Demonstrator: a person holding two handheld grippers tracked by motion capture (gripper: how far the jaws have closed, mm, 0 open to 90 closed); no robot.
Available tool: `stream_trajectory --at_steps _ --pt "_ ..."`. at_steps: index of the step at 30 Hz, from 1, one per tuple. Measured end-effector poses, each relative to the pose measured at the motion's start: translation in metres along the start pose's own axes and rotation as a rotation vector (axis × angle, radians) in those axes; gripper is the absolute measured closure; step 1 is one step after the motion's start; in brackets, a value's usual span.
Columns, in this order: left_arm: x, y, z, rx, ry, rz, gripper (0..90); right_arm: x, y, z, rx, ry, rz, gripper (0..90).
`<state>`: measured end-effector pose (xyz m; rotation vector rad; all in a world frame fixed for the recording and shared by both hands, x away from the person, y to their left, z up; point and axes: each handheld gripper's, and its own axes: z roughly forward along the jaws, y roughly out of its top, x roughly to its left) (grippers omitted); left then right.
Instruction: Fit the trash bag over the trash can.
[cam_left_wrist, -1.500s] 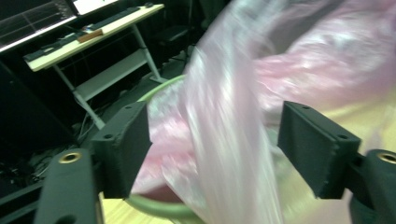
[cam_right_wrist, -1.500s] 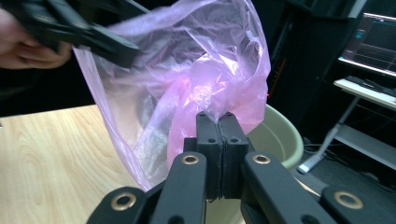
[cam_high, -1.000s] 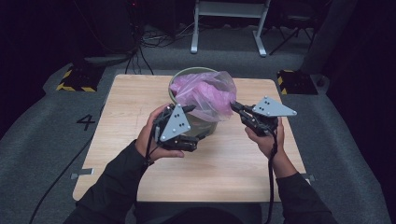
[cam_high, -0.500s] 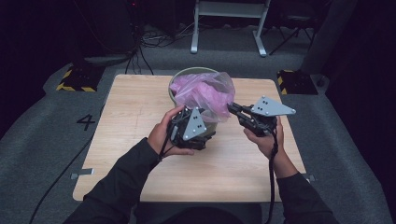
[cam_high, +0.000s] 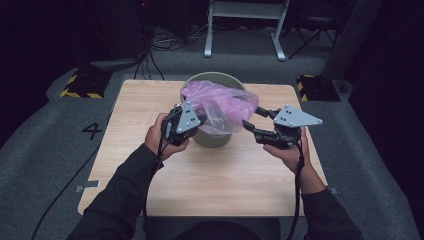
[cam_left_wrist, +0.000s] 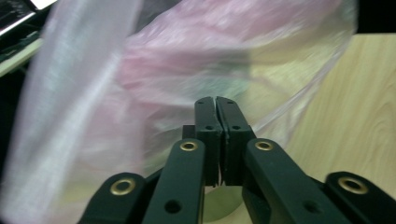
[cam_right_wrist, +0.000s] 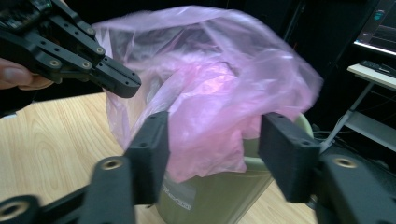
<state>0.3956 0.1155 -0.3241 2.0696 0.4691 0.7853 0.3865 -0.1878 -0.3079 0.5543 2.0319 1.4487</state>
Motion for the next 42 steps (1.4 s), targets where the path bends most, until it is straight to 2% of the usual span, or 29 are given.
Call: stream_trajectory --at_steps 2,4,10,14,15,17,19,21,23,26,30,32,34,35,38,40,42 --pt "0.005 -0.005 -0.002 -0.001 0.001 -0.016 89.8 -0.003 0.0 -0.004 -0.016 0.004 0.023 37.7" --pt "0.01 -0.009 -0.005 -0.013 -0.002 -0.048 89.8 -0.007 0.001 -0.008 -0.025 -0.011 0.034 34.9" --pt "0.016 -0.017 -0.008 -0.01 0.012 -0.064 89.8 -0.016 0.008 -0.019 -0.057 -0.038 0.043 32.4" --pt "0.018 -0.017 -0.009 -0.016 0.035 -0.067 86.9 -0.014 0.012 -0.014 -0.015 -0.034 -0.016 33.5" --pt "0.019 -0.017 -0.009 -0.022 0.042 -0.074 84.4 -0.014 0.013 -0.012 0.007 -0.031 -0.038 33.2" --pt "0.017 -0.017 -0.009 -0.017 0.04 -0.083 72.6 -0.012 0.017 -0.01 0.032 -0.022 -0.08 33.0" --pt "0.012 -0.015 -0.008 -0.024 -0.001 -0.09 57.6 -0.008 0.022 -0.008 0.069 -0.003 -0.119 32.6" --pt "0.003 -0.011 -0.007 -0.024 -0.008 -0.072 43.1 -0.002 0.027 -0.006 0.094 0.02 -0.153 32.8" --pt "-0.007 -0.006 -0.007 -0.043 -0.046 -0.058 33.0 0.001 0.029 -0.003 0.113 0.035 -0.157 34.2" --pt "-0.023 0.001 -0.006 -0.056 -0.105 -0.015 27.4 0.004 0.027 0.002 0.131 0.056 -0.159 38.5" --pt "-0.045 0.006 0.002 -0.019 -0.129 0.079 24.0 0.004 0.022 0.01 0.152 0.062 -0.145 41.6" --pt "-0.052 0.007 0.009 0.011 -0.116 0.114 24.0 0.002 0.022 0.013 0.153 0.065 -0.129 41.7" --pt "-0.053 0.007 0.016 0.034 -0.062 0.117 25.4 0.0 0.023 0.015 0.157 0.053 -0.127 41.4" --pt "-0.052 0.007 0.018 0.045 -0.049 0.121 29.0 0.0 0.024 0.015 0.155 0.052 -0.123 41.2" --pt "-0.047 0.006 0.023 0.07 0.026 0.121 49.1 -0.001 0.028 0.015 0.152 0.041 -0.115 39.9" --pt "-0.043 0.004 0.022 0.082 0.053 0.132 64.5 -0.003 0.03 0.014 0.153 0.041 -0.105 39.9" --pt "-0.038 0.001 0.02 0.083 0.06 0.15 72.8 -0.004 0.032 0.014 0.158 0.041 -0.1 40.0"
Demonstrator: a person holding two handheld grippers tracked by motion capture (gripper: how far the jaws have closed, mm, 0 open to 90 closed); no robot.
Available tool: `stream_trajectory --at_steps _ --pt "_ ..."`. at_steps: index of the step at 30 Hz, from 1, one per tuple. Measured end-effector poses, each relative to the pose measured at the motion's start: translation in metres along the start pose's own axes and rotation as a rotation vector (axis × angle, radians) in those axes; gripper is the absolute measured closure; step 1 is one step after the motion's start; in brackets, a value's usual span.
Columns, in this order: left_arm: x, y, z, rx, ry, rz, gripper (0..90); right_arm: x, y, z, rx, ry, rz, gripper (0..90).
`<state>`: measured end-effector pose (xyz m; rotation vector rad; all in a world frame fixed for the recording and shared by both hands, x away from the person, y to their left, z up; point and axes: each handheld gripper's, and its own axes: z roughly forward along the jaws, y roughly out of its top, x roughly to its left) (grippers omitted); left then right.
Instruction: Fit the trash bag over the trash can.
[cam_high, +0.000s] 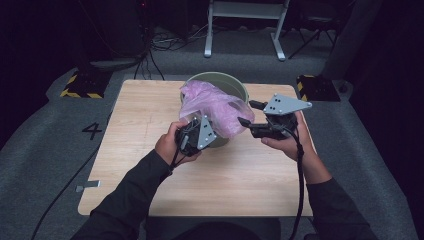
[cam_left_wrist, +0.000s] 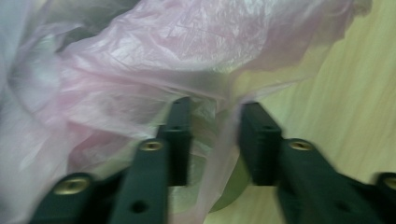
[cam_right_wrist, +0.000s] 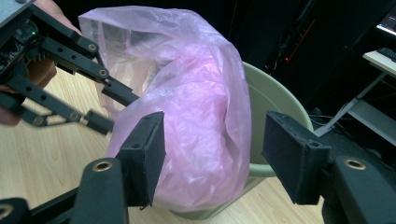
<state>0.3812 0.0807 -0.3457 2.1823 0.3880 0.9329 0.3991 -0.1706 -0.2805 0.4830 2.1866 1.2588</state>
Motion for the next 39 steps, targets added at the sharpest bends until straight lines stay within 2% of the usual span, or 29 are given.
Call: stream_trajectory --at_steps 4,6,8,10,12,13,14,16,18,20,22,25,28,29,31,34,39 --pt "0.006 -0.006 -0.006 -0.005 -0.012 0.008 88.5 -0.006 0.002 -0.003 -0.003 0.002 0.034 45.6" --pt "0.007 -0.009 -0.009 0.001 -0.014 0.02 89.9 -0.009 0.003 -0.002 -0.003 0.004 0.055 51.3" --pt "0.01 -0.012 -0.012 0.009 -0.014 0.033 90.0 -0.011 0.004 -0.002 -0.008 0.016 0.075 62.3" --pt "0.012 -0.016 -0.014 0.016 -0.013 0.038 90.0 -0.013 0.006 0.001 0.008 -0.01 0.07 70.5" --pt "0.016 -0.022 -0.018 0.005 -0.034 0.014 90.0 -0.015 0.005 0.004 0.013 -0.026 0.067 77.9" --pt "0.018 -0.025 -0.019 0.007 -0.038 0.015 90.0 -0.017 0.004 0.006 0.018 -0.035 0.067 82.0" --pt "0.019 -0.027 -0.02 0.013 -0.024 0.017 90.0 -0.019 0.003 0.007 0.019 -0.04 0.069 84.0" --pt "0.022 -0.033 -0.022 0.021 -0.027 0.026 90.0 -0.023 0.001 0.011 0.019 -0.05 0.083 88.1" --pt "0.023 -0.039 -0.024 0.039 -0.017 0.042 90.0 -0.028 -0.002 0.013 0.017 -0.081 0.094 89.5" --pt "0.025 -0.046 -0.026 0.047 -0.039 0.051 90.0 -0.032 -0.004 0.014 0.02 -0.115 0.108 89.6" --pt "0.026 -0.053 -0.026 0.077 -0.033 0.065 90.0 -0.038 -0.009 0.016 0.021 -0.131 0.141 90.0" --pt "0.031 -0.063 -0.025 0.109 -0.03 0.044 90.0 -0.045 -0.016 0.019 0.04 -0.172 0.155 90.0" --pt "0.036 -0.073 -0.024 0.141 -0.013 0.029 90.0 -0.054 -0.023 0.025 0.046 -0.186 0.19 90.0" --pt "0.039 -0.077 -0.023 0.148 -0.016 0.012 90.0 -0.055 -0.025 0.027 0.049 -0.196 0.196 90.0" --pt "0.044 -0.083 -0.022 0.148 -0.014 -0.011 90.0 -0.059 -0.03 0.032 0.059 -0.212 0.202 90.0" --pt "0.048 -0.09 -0.02 0.149 -0.016 -0.046 89.9 -0.066 -0.038 0.04 0.062 -0.208 0.237 90.0" --pt "0.044 -0.098 -0.02 0.139 -0.038 -0.05 89.8 -0.072 -0.049 0.047 0.065 -0.206 0.269 90.0"
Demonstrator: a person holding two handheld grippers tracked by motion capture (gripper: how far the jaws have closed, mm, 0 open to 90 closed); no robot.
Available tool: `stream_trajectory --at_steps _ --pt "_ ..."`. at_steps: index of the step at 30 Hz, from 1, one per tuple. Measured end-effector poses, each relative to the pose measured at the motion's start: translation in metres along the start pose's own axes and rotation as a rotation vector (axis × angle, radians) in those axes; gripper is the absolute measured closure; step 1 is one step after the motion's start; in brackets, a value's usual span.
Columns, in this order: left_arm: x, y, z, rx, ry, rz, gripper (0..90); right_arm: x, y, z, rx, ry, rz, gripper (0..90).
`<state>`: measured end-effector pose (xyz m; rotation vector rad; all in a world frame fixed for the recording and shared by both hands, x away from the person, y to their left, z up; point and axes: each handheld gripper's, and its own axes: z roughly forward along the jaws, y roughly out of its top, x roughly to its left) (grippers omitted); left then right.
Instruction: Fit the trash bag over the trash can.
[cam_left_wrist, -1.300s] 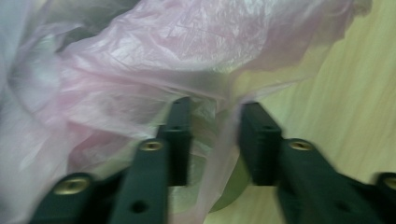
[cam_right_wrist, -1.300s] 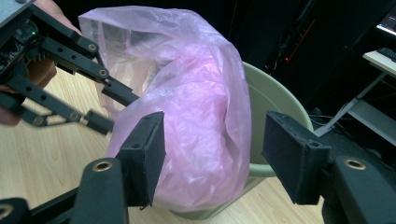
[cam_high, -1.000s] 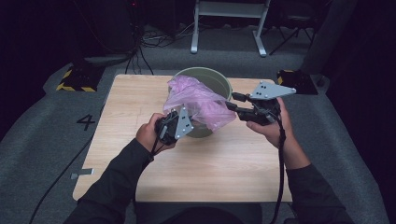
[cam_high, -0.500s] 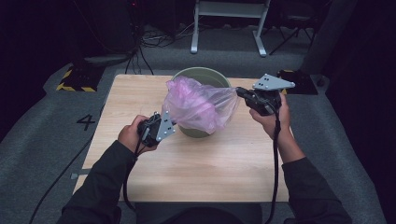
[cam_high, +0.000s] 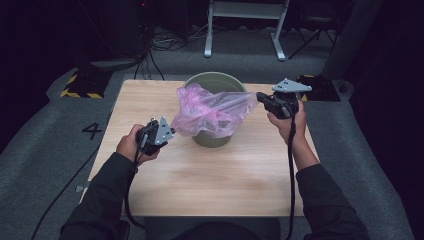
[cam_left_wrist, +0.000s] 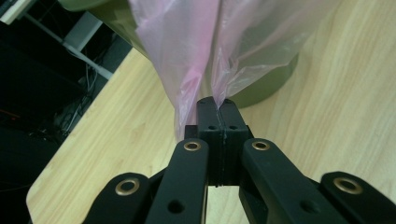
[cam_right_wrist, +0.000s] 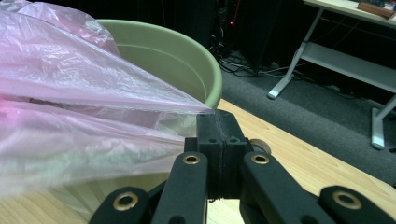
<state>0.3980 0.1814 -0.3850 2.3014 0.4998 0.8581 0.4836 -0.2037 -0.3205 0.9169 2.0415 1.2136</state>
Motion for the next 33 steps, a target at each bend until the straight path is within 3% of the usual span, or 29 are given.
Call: stream_trajectory --at_steps 2,4,7,9,13,18,23,27,29,31,33 --pt "-0.003 -0.001 -0.002 -0.014 -0.005 -0.001 89.6 0.0 -0.001 0.002 0.0 0.0 0.0 90.0" --pt "-0.005 -0.002 -0.007 -0.059 -0.024 -0.021 83.1 0.0 -0.002 0.003 -0.015 0.005 0.003 90.0" --pt "-0.003 0.0 -0.018 -0.146 -0.035 -0.126 48.9 0.0 -0.003 0.0 -0.045 0.017 0.012 88.4" --pt "-0.002 0.001 -0.03 -0.228 -0.044 -0.177 33.2 0.0 -0.003 -0.003 -0.057 0.019 0.005 87.8" --pt "-0.003 0.008 -0.055 -0.335 -0.062 -0.208 24.9 0.003 -0.001 -0.008 -0.077 0.02 -0.007 87.1" --pt "-0.006 0.017 -0.075 -0.397 -0.091 -0.228 22.3 0.006 0.0 -0.01 -0.088 0.034 -0.013 85.8" --pt "-0.009 0.031 -0.08 -0.403 -0.066 -0.201 21.7 0.009 0.003 -0.012 -0.097 0.039 -0.025 85.1" --pt "0.004 0.047 -0.073 -0.4 -0.052 -0.2 24.5 0.011 0.005 -0.012 -0.094 0.039 -0.044 83.4" --pt "0.011 0.057 -0.063 -0.352 -0.048 -0.184 27.7 0.013 0.006 -0.011 -0.091 0.051 -0.051 83.1" --pt "0.016 0.064 -0.049 -0.289 -0.013 -0.139 28.0 0.014 0.007 -0.011 -0.091 0.052 -0.066 82.2" --pt "0.023 0.068 -0.034 -0.221 -0.002 -0.128 32.4 0.015 0.008 -0.011 -0.087 0.052 -0.079 82.5"
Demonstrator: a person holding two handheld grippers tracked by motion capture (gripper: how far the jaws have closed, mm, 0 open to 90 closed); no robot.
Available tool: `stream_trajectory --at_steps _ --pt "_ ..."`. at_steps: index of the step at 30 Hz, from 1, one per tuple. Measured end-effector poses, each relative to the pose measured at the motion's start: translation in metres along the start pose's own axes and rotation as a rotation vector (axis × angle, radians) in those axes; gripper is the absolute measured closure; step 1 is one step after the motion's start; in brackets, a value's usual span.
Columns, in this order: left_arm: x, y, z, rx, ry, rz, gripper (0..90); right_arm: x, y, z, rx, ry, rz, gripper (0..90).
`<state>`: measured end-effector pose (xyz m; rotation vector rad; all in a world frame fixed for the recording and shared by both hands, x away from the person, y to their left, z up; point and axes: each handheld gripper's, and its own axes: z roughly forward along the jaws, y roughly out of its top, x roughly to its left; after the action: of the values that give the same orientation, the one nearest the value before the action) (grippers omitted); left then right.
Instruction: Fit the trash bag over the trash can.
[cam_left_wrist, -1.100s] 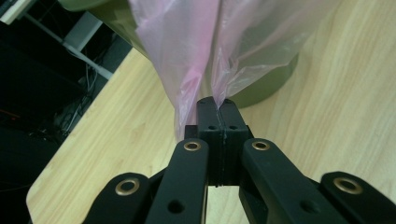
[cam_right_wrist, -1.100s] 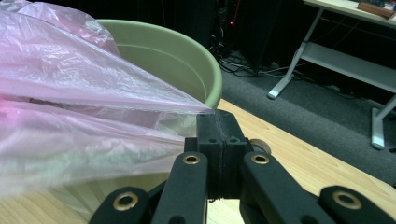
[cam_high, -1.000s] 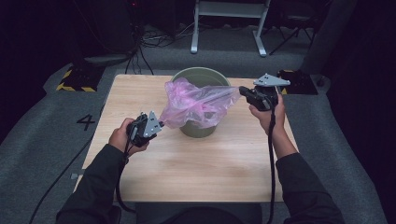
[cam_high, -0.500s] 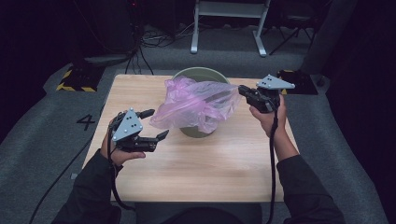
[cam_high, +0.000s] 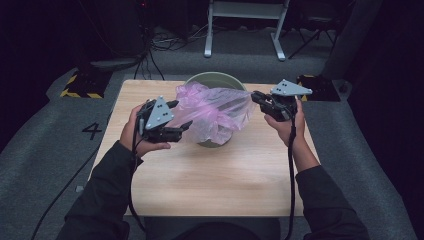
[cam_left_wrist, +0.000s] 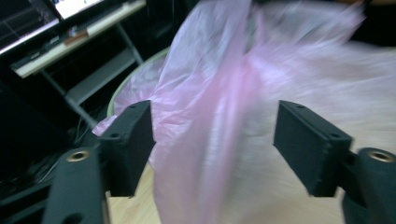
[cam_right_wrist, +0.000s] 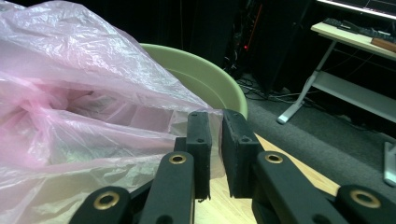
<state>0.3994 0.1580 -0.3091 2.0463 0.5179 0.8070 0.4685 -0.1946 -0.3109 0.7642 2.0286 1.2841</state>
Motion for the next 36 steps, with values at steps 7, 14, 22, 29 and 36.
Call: stream_trajectory --at_steps 7,14,22,29,36 --pt "0.017 0.0 0.025 0.052 0.029 0.055 81.8 -0.004 -0.001 -0.003 0.027 0.014 -0.018 90.0" --pt "0.027 0.006 0.032 -0.002 -0.006 -0.036 89.9 -0.009 -0.002 -0.006 0.003 -0.015 0.053 47.3" --pt "0.023 0.007 0.033 -0.001 0.002 -0.072 90.0 0.022 -0.018 -0.042 -0.114 -0.045 0.079 27.3" --pt "0.016 0.004 0.033 -0.008 -0.005 -0.081 90.0 0.058 -0.035 -0.06 -0.12 0.095 0.11 25.9" --pt "0.009 0.003 0.037 -0.008 -0.021 -0.072 90.0 0.076 -0.048 -0.04 -0.096 0.144 0.104 28.5"
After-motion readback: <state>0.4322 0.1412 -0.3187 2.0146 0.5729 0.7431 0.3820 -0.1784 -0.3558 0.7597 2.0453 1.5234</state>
